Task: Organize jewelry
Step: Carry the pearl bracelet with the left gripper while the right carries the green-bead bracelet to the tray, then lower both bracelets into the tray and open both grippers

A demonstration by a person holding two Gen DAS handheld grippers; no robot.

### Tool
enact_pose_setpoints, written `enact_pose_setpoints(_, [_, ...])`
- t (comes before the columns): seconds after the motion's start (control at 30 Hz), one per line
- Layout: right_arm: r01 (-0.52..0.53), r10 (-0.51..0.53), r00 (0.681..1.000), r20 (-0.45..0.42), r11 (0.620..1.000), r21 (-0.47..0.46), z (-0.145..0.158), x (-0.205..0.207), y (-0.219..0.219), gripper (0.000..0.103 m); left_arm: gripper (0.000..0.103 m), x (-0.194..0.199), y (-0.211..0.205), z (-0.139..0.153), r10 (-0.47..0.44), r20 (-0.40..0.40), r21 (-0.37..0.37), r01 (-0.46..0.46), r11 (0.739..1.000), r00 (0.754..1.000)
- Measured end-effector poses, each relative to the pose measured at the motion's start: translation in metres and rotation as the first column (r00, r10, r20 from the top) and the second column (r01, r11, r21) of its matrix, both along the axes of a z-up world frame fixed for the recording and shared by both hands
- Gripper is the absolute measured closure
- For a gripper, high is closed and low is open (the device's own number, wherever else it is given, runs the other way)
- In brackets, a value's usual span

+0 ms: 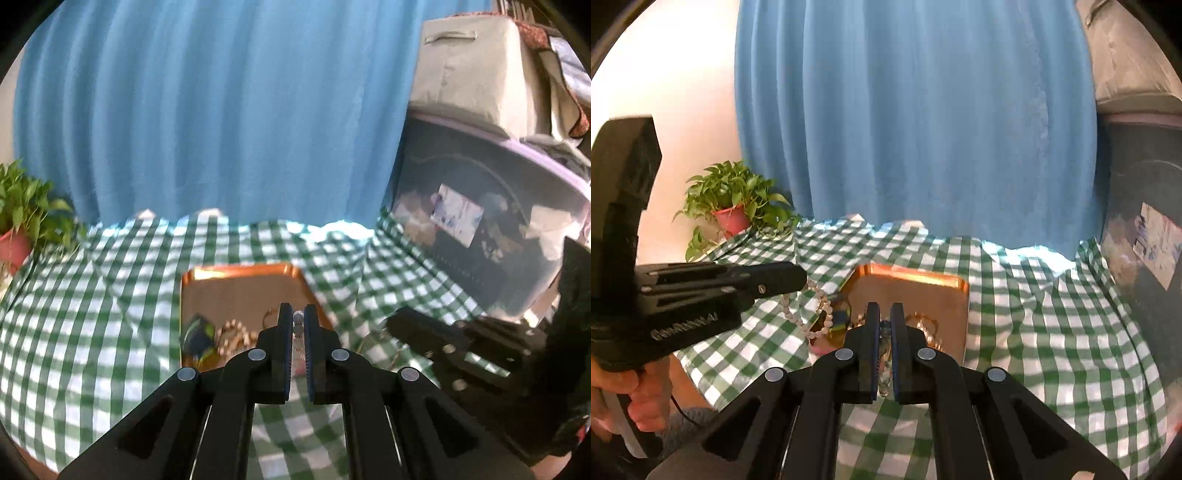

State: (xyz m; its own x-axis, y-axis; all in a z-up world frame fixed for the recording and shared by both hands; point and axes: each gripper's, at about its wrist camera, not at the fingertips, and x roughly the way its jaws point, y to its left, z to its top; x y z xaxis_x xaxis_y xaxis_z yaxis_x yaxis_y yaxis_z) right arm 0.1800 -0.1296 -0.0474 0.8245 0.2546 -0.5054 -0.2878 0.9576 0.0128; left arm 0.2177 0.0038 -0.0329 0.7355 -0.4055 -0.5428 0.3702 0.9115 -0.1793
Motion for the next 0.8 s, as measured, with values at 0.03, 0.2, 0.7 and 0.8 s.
enact_pose_setpoints(0.03, [-0.003, 0.003, 1.0, 0.004, 1.0, -0.006, 0.001, 0.005, 0.001, 0.099, 0.097, 0.003, 0.001, 0.003, -0.004, 0.004, -0.013, 0.004, 1.0, 1.0])
enact_pose_setpoints(0.2, [-0.019, 0.019, 1.0, 0.008, 0.999, -0.027, 0.001, 0.028, 0.004, 0.099, 0.097, 0.026, 0.001, 0.009, -0.034, 0.015, -0.057, 0.035, 0.998, 0.999])
enact_pose_setpoints(0.7, [-0.031, 0.03, 0.999, -0.045, 0.999, -0.02, -0.035, 0.09, 0.005, 0.099, 0.097, 0.094, -0.009, -0.043, -0.059, -0.056, -0.089, 0.054, 0.995, 0.997])
enact_pose_setpoints(0.8, [-0.025, 0.024, 0.997, -0.077, 1.0, -0.013, -0.05, 0.1, 0.003, 0.099, 0.097, 0.106, -0.009, -0.066, -0.047, -0.103, -0.09, 0.037, 0.995, 0.994])
